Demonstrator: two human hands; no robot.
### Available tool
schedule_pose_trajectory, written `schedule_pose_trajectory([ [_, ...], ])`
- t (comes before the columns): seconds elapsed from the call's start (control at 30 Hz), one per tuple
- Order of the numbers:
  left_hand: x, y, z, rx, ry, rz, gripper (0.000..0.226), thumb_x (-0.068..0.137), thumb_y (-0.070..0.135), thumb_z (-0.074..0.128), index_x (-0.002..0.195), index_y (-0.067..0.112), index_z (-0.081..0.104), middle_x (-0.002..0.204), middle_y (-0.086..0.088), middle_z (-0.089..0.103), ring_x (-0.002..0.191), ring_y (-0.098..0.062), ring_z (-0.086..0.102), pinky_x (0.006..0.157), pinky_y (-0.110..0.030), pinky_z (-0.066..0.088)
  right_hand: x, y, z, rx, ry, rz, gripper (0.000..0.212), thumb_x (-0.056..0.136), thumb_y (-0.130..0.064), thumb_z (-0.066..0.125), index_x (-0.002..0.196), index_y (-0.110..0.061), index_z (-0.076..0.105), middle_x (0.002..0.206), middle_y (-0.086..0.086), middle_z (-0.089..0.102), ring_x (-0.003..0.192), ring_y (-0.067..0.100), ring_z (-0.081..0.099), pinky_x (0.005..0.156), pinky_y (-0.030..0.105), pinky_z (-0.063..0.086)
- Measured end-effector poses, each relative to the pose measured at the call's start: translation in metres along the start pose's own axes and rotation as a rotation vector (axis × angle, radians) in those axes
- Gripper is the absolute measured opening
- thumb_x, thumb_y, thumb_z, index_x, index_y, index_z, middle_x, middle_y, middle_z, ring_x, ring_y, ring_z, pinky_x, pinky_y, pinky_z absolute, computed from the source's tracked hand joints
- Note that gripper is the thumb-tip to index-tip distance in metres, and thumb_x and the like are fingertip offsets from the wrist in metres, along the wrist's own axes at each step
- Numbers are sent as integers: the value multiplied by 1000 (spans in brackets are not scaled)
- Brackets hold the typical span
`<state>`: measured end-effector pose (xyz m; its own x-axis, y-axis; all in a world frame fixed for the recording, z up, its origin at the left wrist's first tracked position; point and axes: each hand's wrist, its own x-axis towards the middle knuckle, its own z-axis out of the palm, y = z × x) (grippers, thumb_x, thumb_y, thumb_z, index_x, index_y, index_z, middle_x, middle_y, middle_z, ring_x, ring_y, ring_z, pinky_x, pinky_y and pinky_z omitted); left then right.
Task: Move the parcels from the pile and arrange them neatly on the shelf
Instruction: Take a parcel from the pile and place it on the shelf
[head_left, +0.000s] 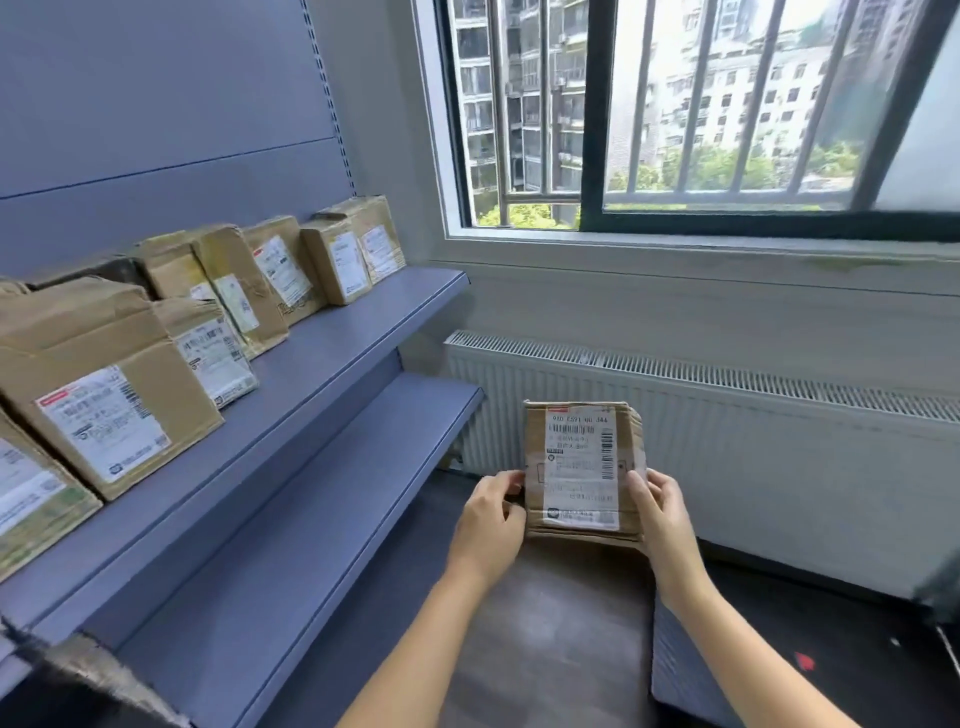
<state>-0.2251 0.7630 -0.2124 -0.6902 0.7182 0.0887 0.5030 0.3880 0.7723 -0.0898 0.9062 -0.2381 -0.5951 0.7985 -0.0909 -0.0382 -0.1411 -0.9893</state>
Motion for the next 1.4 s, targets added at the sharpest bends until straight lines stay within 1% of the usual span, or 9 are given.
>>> schedule_pose_trajectory([
  [0.23, 52, -19, -35, 48, 159, -112, 41, 93, 5, 41, 129, 19, 56, 124, 2, 57, 112, -13, 53, 93, -23, 43, 74, -6, 62, 2, -133, 3, 58, 63, -77, 57, 108, -41, 50, 122, 0, 63, 111, 20, 63, 98, 52, 49],
  [0.37, 78, -43, -64, 34, 254, -178, 41, 94, 7, 40, 128, 23, 56, 126, 4, 57, 115, -13, 53, 100, -30, 45, 115, -11, 115, 5, -252, -14, 74, 67, -77, 60, 122, -30, 48, 122, 0, 62, 108, 20, 64, 95, 51, 51],
  [0.5, 110, -69, -104, 17, 363, -253, 39, 94, 6, 38, 124, 21, 57, 125, 3, 58, 114, -14, 54, 96, -28, 46, 154, -23, 180, 5, -355, -68, 62, 74, -68, 63, 120, -28, 50, 121, 2, 63, 106, 18, 64, 95, 47, 51],
  [0.63, 141, -82, -148, 20, 489, -290, 38, 92, 2, 38, 120, 18, 58, 121, 1, 59, 112, -16, 54, 91, -25, 43, 187, -44, 240, 55, -459, -102, 50, 80, -52, 56, 121, -24, 49, 121, 2, 62, 106, 15, 62, 85, 33, 52],
  [0.87, 161, -106, -194, -24, 632, -356, 45, 95, 4, 37, 129, 29, 51, 115, 10, 62, 103, -10, 59, 81, -21, 48, 223, -56, 317, 52, -631, -156, 47, 86, -50, 52, 124, -24, 47, 123, -4, 57, 109, 10, 59, 72, 18, 50],
  [0.97, 160, -118, -201, -42, 688, -385, 51, 94, 1, 38, 135, 29, 48, 115, 15, 60, 102, 2, 56, 78, -5, 42, 232, -54, 343, 22, -743, -160, 51, 83, -60, 59, 122, -30, 48, 120, -10, 60, 110, 10, 60, 73, 21, 51],
  [1.1, 163, -121, -206, -84, 814, -430, 55, 94, 2, 41, 139, 33, 42, 119, 18, 59, 100, 17, 52, 75, 1, 40, 246, -56, 370, 19, -886, -185, 43, 82, -57, 49, 119, -35, 47, 113, -16, 61, 103, -2, 61, 65, 13, 51],
  [1.23, 173, -108, -208, -94, 961, -459, 56, 95, 0, 38, 140, 31, 43, 113, 25, 58, 96, 26, 49, 77, 3, 38, 262, -67, 390, 39, -1027, -219, 44, 88, -52, 50, 124, -28, 43, 112, -18, 58, 91, -16, 59, 64, 8, 49],
  [1.4, 187, -102, -197, -174, 1092, -466, 31, 104, 23, 37, 124, 40, 52, 123, 23, 58, 109, 16, 50, 88, -2, 36, 289, -59, 400, 12, -1185, -222, 47, 85, -49, 46, 126, -25, 42, 115, -8, 62, 95, -8, 61, 68, 13, 51],
])
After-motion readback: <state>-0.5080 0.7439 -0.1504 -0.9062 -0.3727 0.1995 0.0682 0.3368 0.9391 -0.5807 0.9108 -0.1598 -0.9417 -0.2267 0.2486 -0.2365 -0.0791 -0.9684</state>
